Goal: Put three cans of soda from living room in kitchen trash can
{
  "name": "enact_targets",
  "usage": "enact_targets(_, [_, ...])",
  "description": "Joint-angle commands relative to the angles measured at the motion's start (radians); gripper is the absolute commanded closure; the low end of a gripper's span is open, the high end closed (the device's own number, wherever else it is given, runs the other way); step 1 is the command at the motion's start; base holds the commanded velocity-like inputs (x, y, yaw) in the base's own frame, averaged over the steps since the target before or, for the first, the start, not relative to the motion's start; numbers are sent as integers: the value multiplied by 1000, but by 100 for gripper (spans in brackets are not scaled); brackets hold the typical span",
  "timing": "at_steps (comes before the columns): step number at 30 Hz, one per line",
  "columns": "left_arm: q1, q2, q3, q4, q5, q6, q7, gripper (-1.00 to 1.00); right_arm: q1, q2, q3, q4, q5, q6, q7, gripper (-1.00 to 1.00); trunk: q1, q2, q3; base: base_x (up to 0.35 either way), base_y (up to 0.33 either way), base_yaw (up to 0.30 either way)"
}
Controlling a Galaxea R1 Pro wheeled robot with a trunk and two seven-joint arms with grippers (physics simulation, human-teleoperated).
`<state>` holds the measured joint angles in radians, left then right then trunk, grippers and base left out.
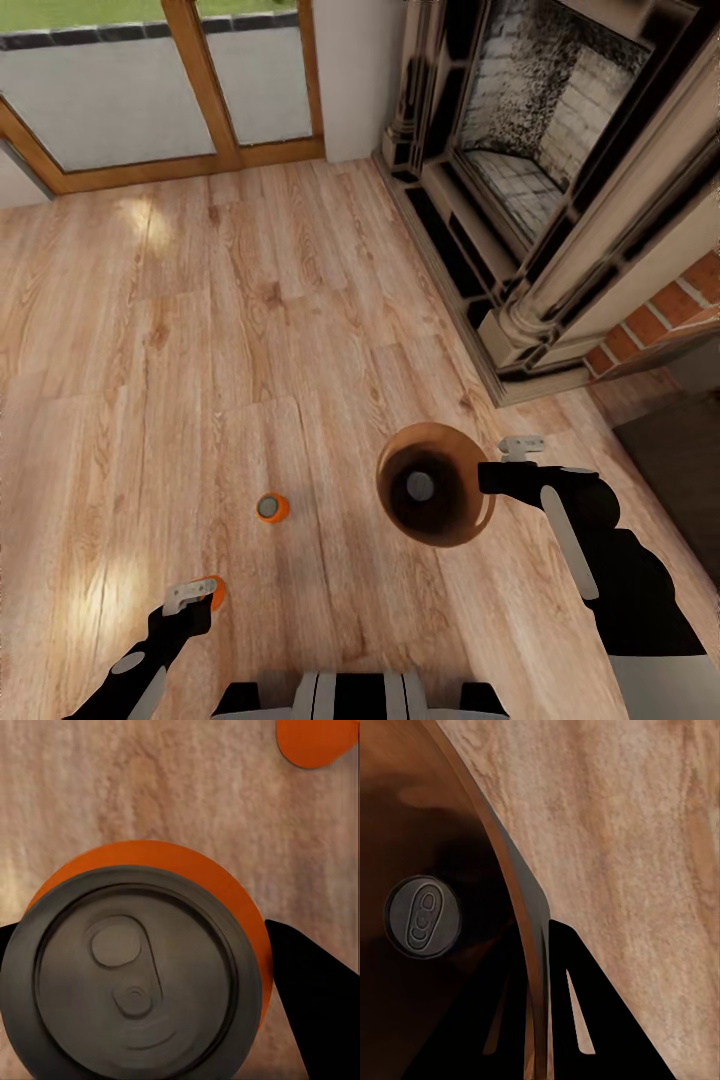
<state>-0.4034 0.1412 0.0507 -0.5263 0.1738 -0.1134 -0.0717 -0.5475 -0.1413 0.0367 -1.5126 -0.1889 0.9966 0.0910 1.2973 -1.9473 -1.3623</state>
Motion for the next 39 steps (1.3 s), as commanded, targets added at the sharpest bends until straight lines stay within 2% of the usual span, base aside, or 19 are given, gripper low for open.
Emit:
enact_targets(1, [0, 0, 0, 0, 0, 0, 0, 100, 0, 0, 0, 0, -26, 0, 6, 100, -4, 7, 3, 0, 0, 0])
enact_targets(39, [0, 1, 1, 0, 1, 0, -3, 100, 10, 0, 2, 9, -24, 0, 6, 100, -150, 273, 122, 0, 0, 0])
